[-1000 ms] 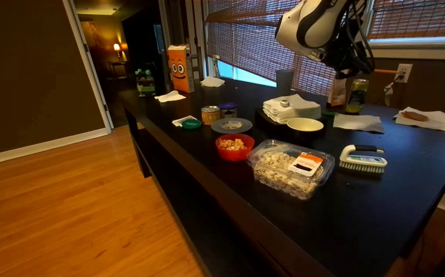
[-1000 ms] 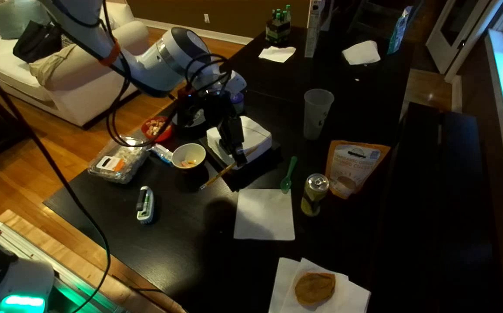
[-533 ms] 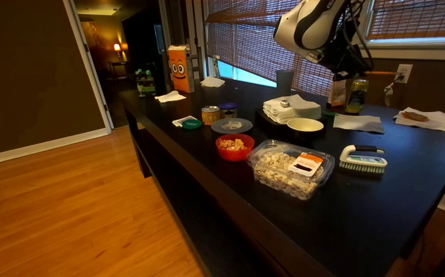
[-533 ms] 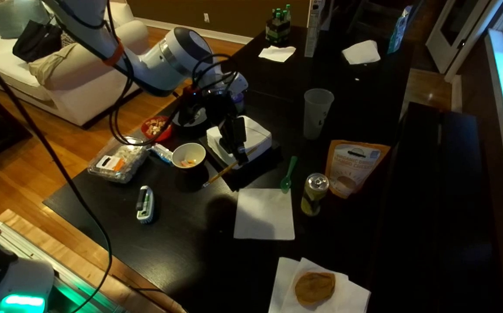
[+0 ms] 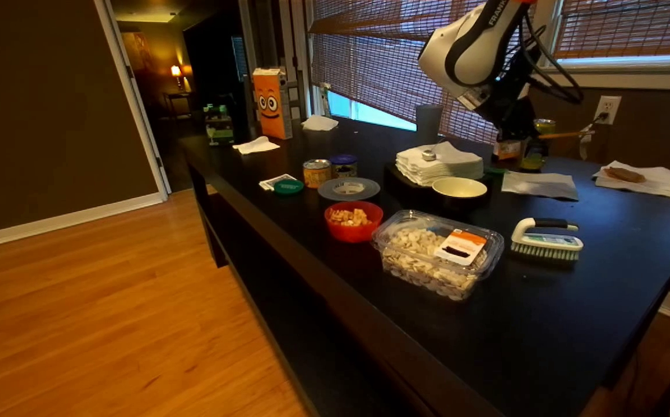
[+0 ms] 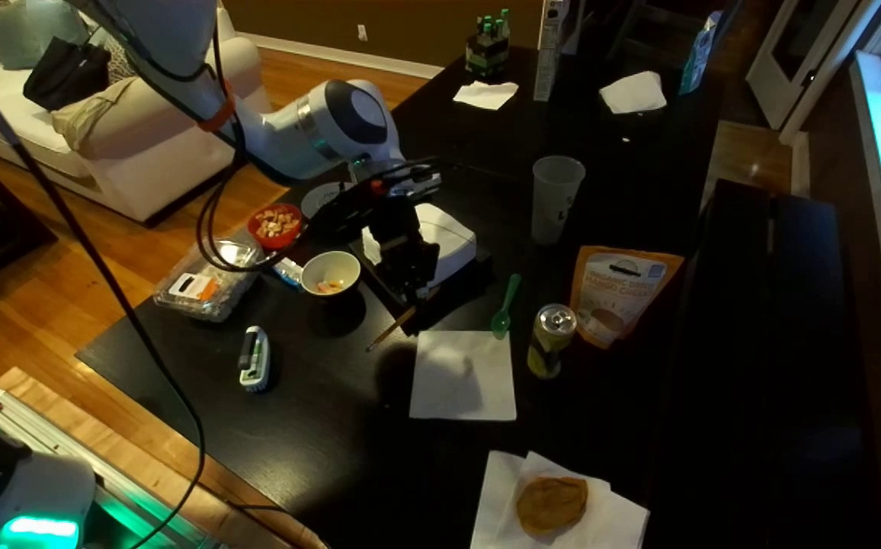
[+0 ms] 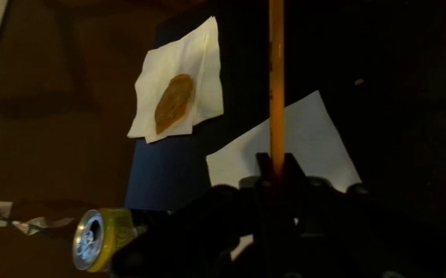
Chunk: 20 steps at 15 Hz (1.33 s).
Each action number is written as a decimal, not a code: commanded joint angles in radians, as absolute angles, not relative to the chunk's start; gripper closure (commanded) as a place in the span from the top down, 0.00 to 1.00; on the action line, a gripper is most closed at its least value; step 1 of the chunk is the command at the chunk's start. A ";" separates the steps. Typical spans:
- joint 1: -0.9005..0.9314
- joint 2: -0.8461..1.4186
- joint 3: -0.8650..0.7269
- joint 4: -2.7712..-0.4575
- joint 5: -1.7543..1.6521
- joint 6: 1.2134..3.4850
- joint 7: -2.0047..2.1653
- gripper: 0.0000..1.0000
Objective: Remove the pencil from the object and put it on the table
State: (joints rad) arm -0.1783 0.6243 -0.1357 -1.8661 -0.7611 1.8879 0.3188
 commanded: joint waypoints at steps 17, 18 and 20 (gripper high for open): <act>-0.362 0.794 -0.121 -1.725 -0.285 2.039 -0.472 0.02; -0.363 0.802 -0.129 -1.715 -0.302 2.043 -0.487 0.02; -0.361 0.821 -0.148 -1.697 -0.327 2.059 -0.498 0.02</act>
